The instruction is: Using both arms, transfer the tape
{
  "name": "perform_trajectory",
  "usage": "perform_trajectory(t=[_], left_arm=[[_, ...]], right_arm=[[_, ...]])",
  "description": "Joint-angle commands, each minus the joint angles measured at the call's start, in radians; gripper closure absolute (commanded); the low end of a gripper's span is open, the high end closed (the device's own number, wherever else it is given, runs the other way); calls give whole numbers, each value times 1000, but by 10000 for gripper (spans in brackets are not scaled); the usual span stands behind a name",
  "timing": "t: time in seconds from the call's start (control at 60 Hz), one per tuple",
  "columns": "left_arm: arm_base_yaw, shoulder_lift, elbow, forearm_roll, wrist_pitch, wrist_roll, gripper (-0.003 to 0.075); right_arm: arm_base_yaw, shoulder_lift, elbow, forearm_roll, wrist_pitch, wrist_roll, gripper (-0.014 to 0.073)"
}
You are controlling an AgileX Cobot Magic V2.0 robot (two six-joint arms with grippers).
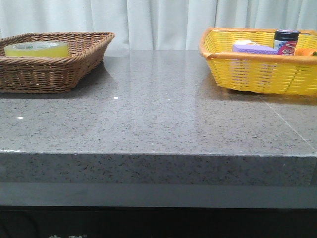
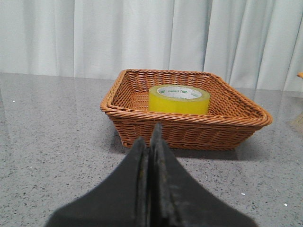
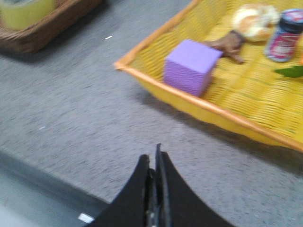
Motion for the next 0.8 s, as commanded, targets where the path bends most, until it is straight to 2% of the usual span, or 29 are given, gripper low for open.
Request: perform_trajectory(t=[0.0, 0.15, 0.283, 0.483, 0.783], left_arm=[[2, -17, 8, -1, -84, -10, 741], [2, -17, 8, -1, -84, -10, 741], [2, -17, 8, -1, -84, -10, 741], [2, -17, 8, -1, -84, -10, 741], [2, -17, 8, -1, -84, -10, 741]], right_arm=[[-81, -82, 105, 9, -220, -2, 661], [-189, -272, 341, 46, -461, -2, 661], [-259, -406, 502, 51, -600, -2, 661], [-288, -510, 625, 51, -678, -2, 661], [-286, -509, 626, 50, -664, -2, 661]])
